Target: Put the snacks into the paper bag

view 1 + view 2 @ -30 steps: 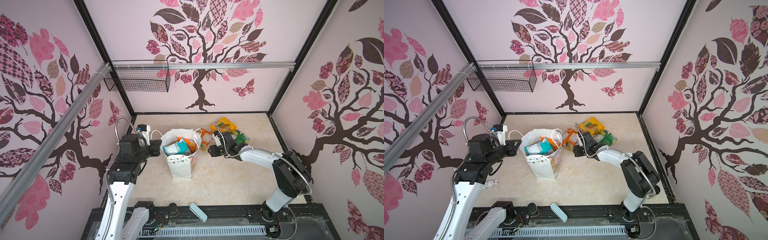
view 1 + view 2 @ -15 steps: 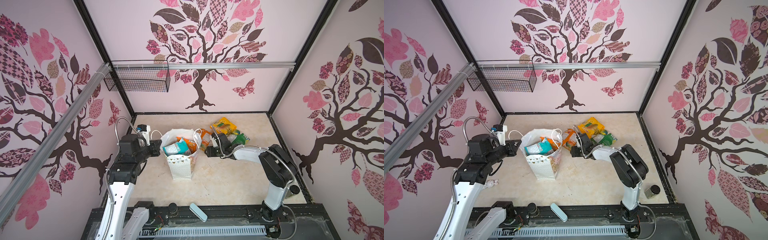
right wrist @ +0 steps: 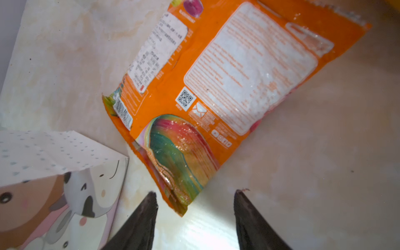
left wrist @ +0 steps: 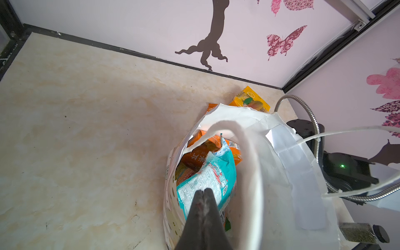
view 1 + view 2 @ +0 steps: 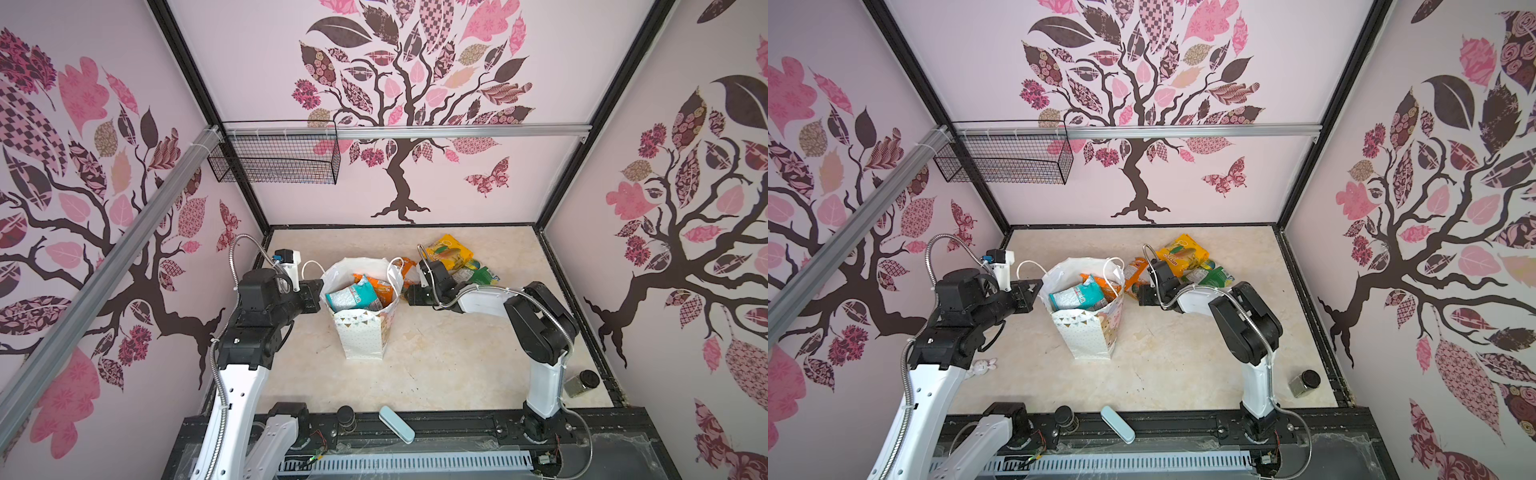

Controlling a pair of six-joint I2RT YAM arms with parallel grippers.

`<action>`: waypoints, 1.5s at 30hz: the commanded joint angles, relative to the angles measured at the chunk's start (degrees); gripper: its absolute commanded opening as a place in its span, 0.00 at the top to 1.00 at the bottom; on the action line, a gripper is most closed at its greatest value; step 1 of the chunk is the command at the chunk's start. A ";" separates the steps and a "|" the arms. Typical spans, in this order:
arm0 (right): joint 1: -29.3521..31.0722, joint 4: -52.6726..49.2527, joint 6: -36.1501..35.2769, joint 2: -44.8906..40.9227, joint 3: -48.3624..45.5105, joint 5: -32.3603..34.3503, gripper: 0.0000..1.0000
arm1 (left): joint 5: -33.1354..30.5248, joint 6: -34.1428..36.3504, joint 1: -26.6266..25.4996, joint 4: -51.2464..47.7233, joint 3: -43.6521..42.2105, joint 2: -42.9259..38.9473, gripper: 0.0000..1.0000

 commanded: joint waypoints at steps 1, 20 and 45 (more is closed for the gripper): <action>0.08 0.28 1.24 2.43 1.85 1.31 0.42 | 0.20 0.37 0.26 1.56 -1.48 -0.82 0.97; 0.04 3.08 4.16 5.56 1.98 2.97 0.67 | 0.07 0.37 0.26 1.56 -1.44 -0.88 0.98; 4.01 5.91 -16.64 -10.28 -9.27 9.97 0.53 | -0.42 0.44 0.30 1.31 -1.39 -1.21 0.98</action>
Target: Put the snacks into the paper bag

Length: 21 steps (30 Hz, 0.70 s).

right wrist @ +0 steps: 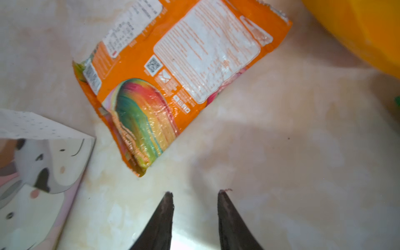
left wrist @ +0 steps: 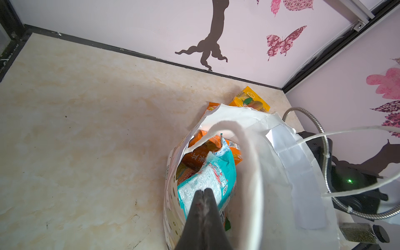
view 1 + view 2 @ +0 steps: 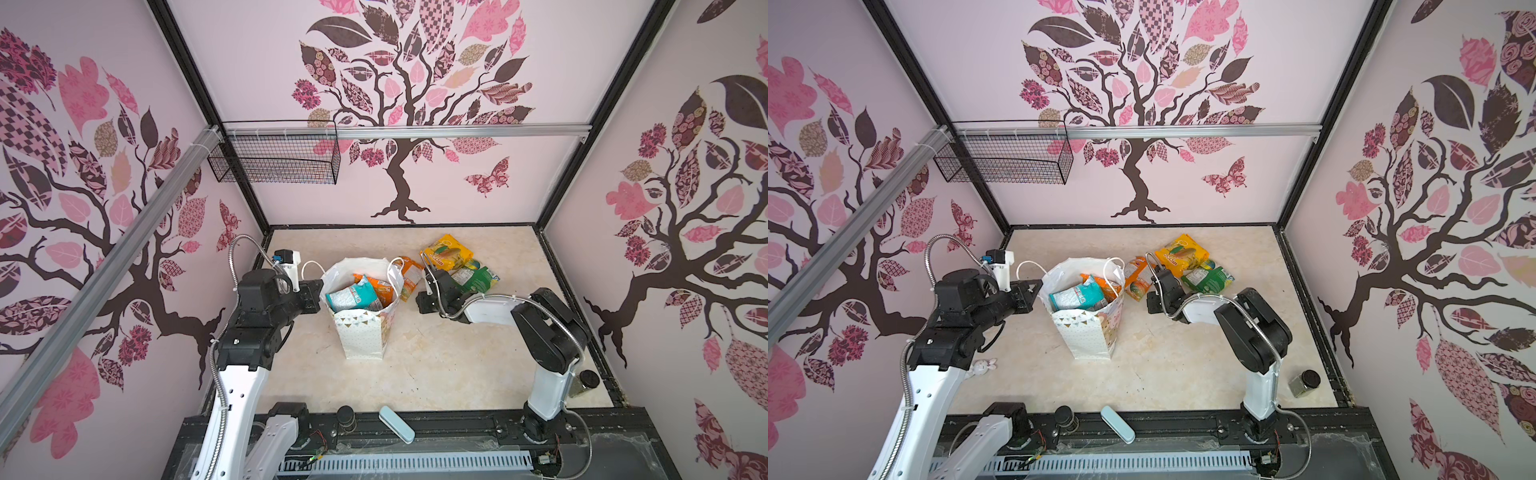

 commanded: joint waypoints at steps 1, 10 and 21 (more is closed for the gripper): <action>1.87 2.08 -10.26 -3.47 0.00 0.87 0.50 | -0.45 0.44 0.31 1.50 -1.40 -0.88 0.98; 2.09 3.75 -20.73 1.61 3.30 -2.59 0.40 | -0.79 0.54 0.30 1.31 -1.41 -0.74 0.98; 2.29 2.24 -23.32 7.82 9.12 -2.07 0.37 | -1.07 0.69 0.29 1.17 -1.40 -0.52 0.98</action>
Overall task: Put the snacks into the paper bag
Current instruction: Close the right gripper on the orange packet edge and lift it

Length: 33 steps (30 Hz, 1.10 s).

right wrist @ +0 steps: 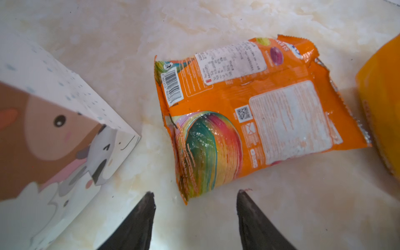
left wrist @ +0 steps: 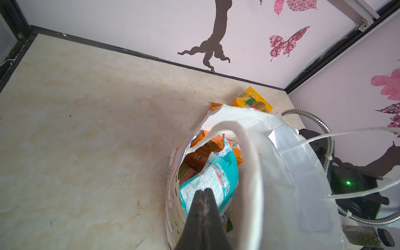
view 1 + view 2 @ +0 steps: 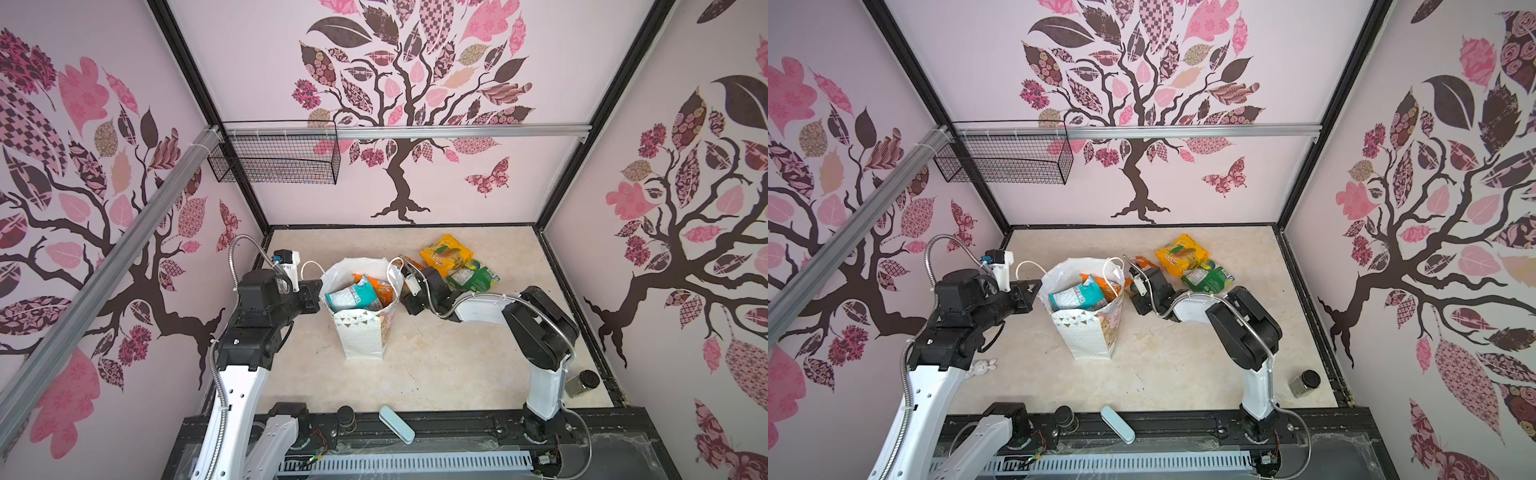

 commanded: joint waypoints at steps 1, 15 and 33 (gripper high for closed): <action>0.10 -1.06 -1.85 3.22 3.38 0.45 0.37 | -0.20 0.65 0.31 1.26 -1.38 -0.53 0.98; 0.11 -5.95 -2.03 9.19 8.71 1.47 0.38 | -0.29 0.68 0.34 1.18 -1.31 -0.49 0.98; 0.57 -7.21 1.02 9.42 10.15 6.86 0.99 | -0.45 0.74 0.35 1.18 -1.24 -0.47 0.98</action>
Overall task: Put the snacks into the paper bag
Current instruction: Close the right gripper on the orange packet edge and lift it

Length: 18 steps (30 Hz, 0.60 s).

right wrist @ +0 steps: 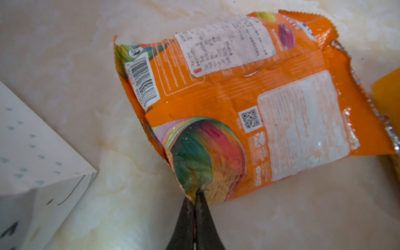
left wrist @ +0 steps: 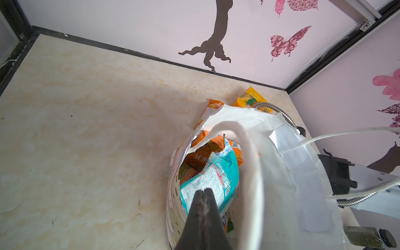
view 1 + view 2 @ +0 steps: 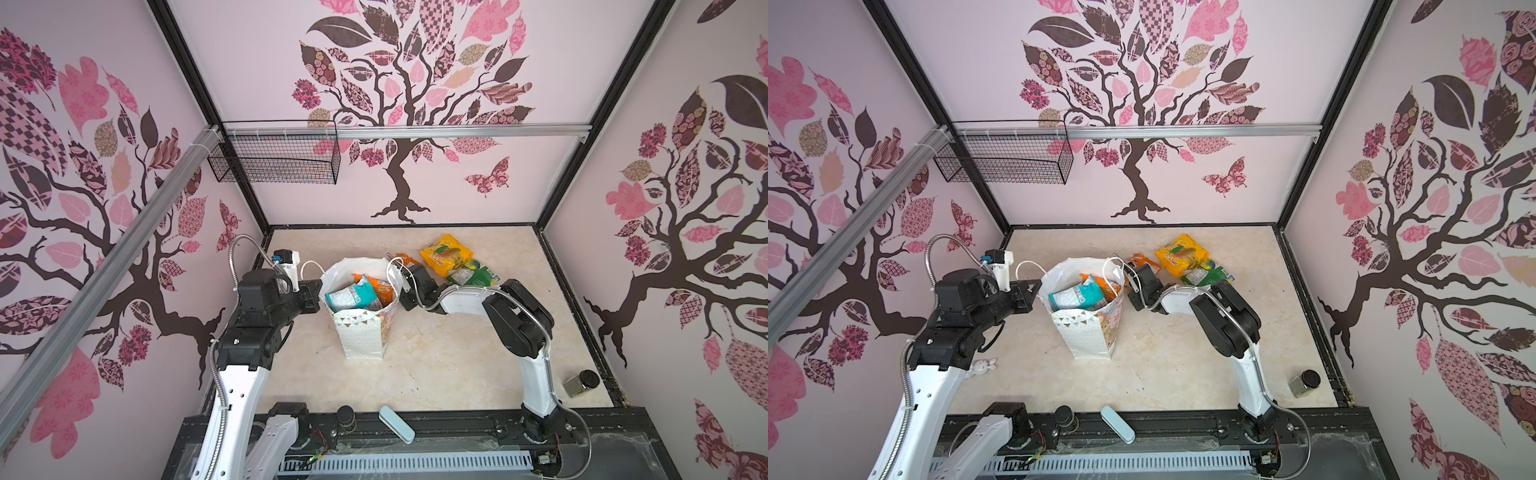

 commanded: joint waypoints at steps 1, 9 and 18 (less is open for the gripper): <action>-0.04 -1.70 1.66 -0.11 -0.09 0.49 1.00 | -0.23 0.65 0.29 1.22 -1.25 -0.51 0.98; -2.58 -0.90 7.90 -6.74 -4.73 -5.58 1.00 | -0.12 0.57 0.29 1.30 -1.39 -0.88 0.98; -3.78 -1.81 12.52 -17.50 -10.29 -11.35 1.00 | -0.20 0.55 0.35 1.31 -1.40 -1.13 0.98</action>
